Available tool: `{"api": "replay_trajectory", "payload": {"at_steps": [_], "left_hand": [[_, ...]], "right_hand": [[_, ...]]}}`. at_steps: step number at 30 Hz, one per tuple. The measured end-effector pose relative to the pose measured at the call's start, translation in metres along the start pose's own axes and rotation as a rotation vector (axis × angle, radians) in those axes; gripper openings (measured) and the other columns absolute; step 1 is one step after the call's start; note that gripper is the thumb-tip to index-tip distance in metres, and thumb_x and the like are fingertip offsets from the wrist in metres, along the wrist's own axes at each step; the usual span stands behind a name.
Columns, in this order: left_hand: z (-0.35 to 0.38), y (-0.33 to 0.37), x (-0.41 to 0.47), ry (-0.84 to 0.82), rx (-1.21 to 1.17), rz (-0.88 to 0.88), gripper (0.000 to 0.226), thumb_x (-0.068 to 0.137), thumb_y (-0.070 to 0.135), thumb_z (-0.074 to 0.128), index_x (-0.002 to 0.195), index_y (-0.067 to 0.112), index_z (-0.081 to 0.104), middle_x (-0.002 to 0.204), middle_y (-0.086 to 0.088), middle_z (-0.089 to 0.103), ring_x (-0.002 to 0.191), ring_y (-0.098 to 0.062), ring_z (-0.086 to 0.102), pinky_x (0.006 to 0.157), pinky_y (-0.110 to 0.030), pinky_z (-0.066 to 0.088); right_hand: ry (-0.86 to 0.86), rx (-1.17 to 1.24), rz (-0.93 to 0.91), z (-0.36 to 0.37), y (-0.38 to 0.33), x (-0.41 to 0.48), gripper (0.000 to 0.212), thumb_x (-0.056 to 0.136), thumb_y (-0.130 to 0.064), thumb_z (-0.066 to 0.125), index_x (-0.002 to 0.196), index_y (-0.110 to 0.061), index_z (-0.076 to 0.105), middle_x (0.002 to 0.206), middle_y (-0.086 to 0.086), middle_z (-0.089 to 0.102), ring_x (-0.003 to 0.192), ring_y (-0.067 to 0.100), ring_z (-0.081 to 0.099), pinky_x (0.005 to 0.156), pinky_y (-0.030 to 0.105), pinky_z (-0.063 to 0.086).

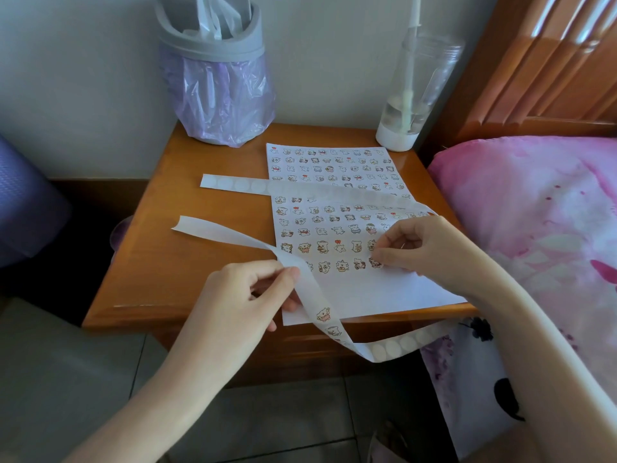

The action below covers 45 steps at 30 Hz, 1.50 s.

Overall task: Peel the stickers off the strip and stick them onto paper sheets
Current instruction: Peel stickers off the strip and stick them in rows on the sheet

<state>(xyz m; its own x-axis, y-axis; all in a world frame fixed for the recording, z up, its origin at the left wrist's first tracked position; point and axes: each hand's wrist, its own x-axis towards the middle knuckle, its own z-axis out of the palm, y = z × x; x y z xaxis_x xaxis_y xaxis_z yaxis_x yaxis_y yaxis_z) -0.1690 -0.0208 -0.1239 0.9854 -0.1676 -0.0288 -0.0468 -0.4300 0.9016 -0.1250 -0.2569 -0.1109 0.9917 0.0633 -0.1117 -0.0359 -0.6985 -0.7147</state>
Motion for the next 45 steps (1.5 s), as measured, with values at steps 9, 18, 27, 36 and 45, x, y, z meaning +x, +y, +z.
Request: {"api": "replay_trajectory", "payload": {"at_steps": [9, 18, 27, 36, 45], "left_hand": [[0.0, 0.002, 0.0, 0.011, 0.027, 0.013, 0.014, 0.089, 0.029, 0.053, 0.095, 0.03, 0.066, 0.065, 0.017, 0.065, 0.049, 0.005, 0.058, 0.045, -0.005, 0.041], [0.0, 0.0, 0.001, 0.013, 0.039, 0.006, 0.021, 0.088, 0.03, 0.054, 0.103, 0.025, 0.067, 0.068, 0.019, 0.064, 0.049, 0.005, 0.059, 0.045, -0.004, 0.041], [0.0, -0.001, 0.0, 0.007, 0.007, -0.002, 0.019, 0.089, 0.03, 0.053, 0.1, 0.025, 0.068, 0.068, 0.018, 0.066, 0.05, 0.004, 0.059, 0.046, -0.004, 0.042], [-0.004, 0.003, 0.004, 0.021, -0.272, -0.084, 0.025, 0.092, 0.025, 0.05, 0.079, 0.019, 0.071, 0.064, 0.008, 0.071, 0.06, -0.008, 0.066, 0.048, -0.019, 0.05], [-0.006, 0.011, 0.002, -0.047, -0.392, -0.095, 0.037, 0.087, 0.036, 0.046, 0.077, 0.009, 0.07, 0.069, -0.004, 0.073, 0.064, -0.016, 0.069, 0.045, -0.019, 0.047]], "right_hand": [[0.028, 0.026, 0.006, 0.003, 0.001, 0.0, 0.028, 0.065, -0.029, 0.083, 0.083, -0.02, 0.064, 0.068, 0.0, 0.058, 0.058, 0.01, 0.046, 0.056, 0.025, 0.036], [-0.032, -0.014, -0.013, -0.002, 0.008, 0.002, 0.015, 0.078, -0.024, 0.074, 0.086, -0.021, 0.062, 0.073, -0.002, 0.058, 0.06, 0.007, 0.049, 0.054, 0.02, 0.042], [0.123, -0.094, -0.006, 0.005, 0.005, 0.001, 0.009, 0.084, -0.022, 0.069, 0.086, -0.018, 0.061, 0.068, -0.001, 0.06, 0.055, 0.006, 0.047, 0.046, 0.009, 0.036], [-0.196, 0.109, -0.275, 0.025, -0.049, -0.038, 0.013, 0.081, -0.031, 0.069, 0.091, -0.023, 0.068, 0.083, -0.009, 0.07, 0.077, 0.005, 0.065, 0.068, 0.019, 0.052], [-0.186, 0.222, -0.247, 0.025, -0.05, -0.041, 0.013, 0.077, -0.017, 0.075, 0.09, -0.018, 0.072, 0.079, 0.0, 0.071, 0.068, 0.015, 0.067, 0.07, 0.029, 0.059]]}}
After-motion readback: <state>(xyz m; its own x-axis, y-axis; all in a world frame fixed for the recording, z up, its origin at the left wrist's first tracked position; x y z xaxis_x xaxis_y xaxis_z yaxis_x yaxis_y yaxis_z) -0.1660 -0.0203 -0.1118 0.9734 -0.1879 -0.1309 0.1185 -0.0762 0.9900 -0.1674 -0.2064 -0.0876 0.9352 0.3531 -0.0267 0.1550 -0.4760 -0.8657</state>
